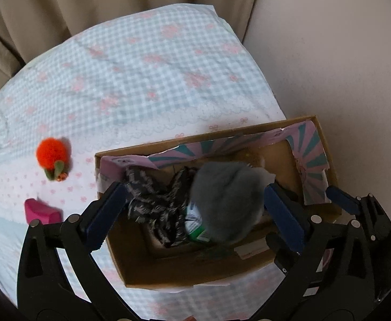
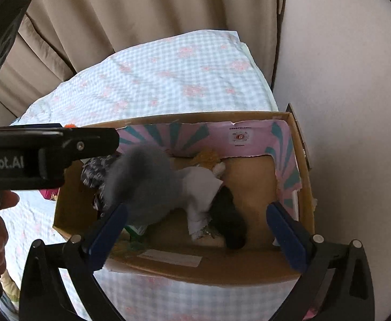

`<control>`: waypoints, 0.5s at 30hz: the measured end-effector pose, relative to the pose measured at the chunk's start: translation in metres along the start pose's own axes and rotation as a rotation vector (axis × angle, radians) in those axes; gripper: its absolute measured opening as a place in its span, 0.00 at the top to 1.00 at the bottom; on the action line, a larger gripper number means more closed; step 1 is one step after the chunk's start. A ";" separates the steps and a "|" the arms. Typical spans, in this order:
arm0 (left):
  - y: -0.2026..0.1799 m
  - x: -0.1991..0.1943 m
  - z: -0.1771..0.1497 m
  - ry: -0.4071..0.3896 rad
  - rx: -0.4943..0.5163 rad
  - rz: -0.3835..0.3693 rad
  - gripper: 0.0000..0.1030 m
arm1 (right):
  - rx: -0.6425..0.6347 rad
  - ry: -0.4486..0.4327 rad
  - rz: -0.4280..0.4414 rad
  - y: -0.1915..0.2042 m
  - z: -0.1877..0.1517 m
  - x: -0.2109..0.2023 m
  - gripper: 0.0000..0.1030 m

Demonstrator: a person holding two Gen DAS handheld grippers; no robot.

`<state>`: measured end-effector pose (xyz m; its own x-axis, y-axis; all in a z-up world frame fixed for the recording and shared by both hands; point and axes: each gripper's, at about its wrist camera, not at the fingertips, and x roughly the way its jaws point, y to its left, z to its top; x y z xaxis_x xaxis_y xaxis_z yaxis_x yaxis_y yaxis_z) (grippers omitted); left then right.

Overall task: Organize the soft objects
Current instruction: 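Carry plush and sock into the pink box and open both tools, then lift both tools toward the magenta pouch and orange pompom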

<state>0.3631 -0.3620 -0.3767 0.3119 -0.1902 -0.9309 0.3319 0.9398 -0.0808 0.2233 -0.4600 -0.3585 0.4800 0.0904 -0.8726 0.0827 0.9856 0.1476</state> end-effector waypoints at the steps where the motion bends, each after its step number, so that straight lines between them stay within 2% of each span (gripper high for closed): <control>1: 0.000 -0.002 -0.001 -0.002 -0.003 -0.005 0.01 | 0.004 0.000 0.003 0.000 0.000 0.000 0.00; 8: -0.002 -0.031 -0.007 -0.040 0.005 -0.021 0.01 | -0.002 -0.048 0.004 0.007 0.002 -0.025 0.00; 15: 0.006 -0.080 -0.022 -0.102 0.005 -0.046 0.01 | -0.002 -0.098 -0.015 0.020 0.000 -0.066 0.00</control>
<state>0.3201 -0.3347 -0.3104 0.3856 -0.2612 -0.8849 0.3524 0.9281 -0.1203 0.1932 -0.4465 -0.2979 0.5620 0.0615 -0.8248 0.0888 0.9870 0.1341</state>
